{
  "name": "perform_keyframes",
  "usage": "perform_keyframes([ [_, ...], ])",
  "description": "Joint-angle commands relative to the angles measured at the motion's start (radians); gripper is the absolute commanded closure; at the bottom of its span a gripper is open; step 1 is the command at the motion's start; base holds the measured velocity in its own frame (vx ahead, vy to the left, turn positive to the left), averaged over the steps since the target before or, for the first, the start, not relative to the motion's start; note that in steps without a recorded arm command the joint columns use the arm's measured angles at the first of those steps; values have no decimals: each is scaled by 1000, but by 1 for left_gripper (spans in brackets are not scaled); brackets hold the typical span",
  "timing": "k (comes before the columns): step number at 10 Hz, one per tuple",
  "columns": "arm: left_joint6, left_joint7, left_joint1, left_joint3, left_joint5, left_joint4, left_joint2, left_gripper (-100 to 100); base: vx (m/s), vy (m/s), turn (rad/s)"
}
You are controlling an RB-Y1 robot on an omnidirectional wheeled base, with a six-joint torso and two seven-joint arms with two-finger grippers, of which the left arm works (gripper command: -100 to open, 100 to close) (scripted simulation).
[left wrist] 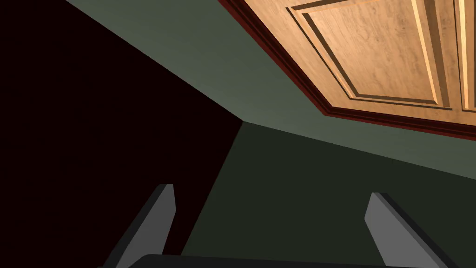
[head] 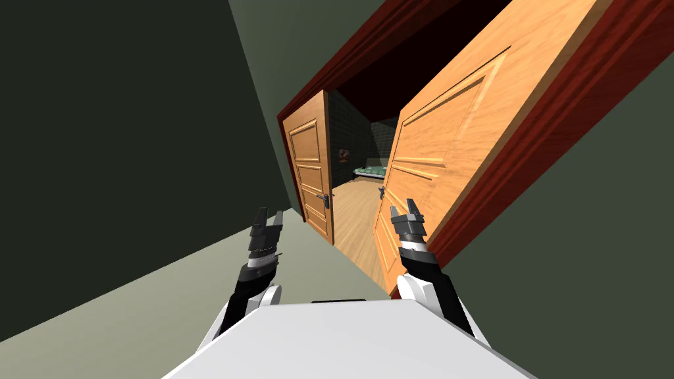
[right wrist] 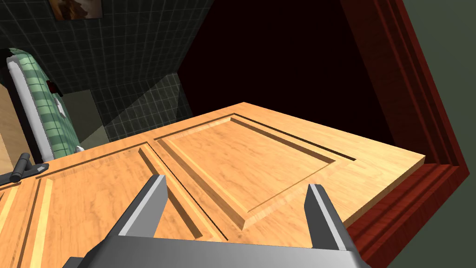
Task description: Push the door open
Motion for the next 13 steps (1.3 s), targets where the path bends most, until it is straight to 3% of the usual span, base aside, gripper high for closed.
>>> perform_keyframes([
  [1, 12, 7, -17, -9, 1, 29, 7, -100, 48, 60, -73],
  [13, 110, 60, -159, -81, 5, 267, 46, -100, 82, 101, -83],
])
